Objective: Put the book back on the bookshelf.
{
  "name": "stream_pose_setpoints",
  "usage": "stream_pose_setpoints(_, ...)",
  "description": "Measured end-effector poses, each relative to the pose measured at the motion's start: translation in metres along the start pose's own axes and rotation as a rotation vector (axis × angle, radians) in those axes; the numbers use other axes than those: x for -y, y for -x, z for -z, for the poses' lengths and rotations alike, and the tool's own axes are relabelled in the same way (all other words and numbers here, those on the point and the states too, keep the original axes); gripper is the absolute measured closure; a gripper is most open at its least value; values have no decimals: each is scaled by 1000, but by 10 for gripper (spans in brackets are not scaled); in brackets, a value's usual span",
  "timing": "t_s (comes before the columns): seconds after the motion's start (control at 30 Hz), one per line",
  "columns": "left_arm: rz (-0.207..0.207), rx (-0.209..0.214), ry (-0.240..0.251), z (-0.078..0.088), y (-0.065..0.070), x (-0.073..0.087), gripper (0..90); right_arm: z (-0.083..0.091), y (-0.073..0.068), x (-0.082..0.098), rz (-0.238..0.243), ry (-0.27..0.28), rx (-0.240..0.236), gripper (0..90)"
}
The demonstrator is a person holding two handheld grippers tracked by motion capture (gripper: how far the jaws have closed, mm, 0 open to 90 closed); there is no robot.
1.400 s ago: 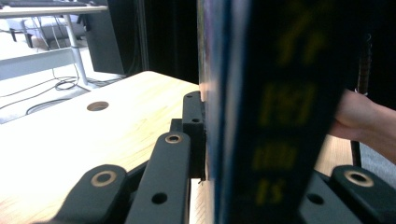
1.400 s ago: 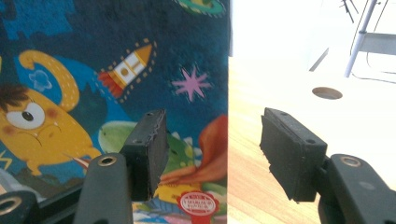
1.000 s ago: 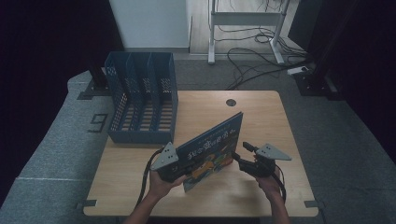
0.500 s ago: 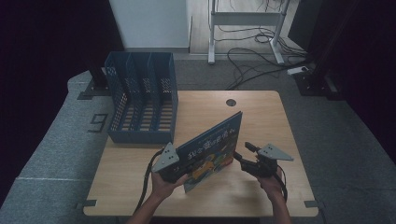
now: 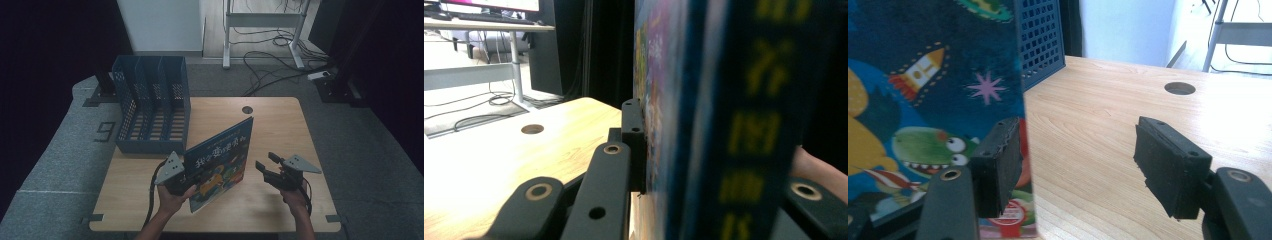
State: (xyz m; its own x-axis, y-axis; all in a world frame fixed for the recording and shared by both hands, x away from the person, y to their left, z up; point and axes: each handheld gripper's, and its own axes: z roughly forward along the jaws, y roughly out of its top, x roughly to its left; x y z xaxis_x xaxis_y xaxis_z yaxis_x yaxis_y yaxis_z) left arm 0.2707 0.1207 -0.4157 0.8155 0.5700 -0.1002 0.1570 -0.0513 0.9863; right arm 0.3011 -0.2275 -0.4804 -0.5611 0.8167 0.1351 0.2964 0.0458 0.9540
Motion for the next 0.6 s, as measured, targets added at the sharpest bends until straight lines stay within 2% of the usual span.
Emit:
stream_pose_setpoints(0.27,9,0,-1,6,-1,-4,822,2,2,0,-5,-1,6,349)
stream_pose_setpoints(0.4,22,18,-12,6,-3,-4,815,2,2,1,-6,-2,8,349)
stream_pose_setpoints(0.6,11,13,-23,2,0,-1,802,1,2,1,-5,-6,8,350)
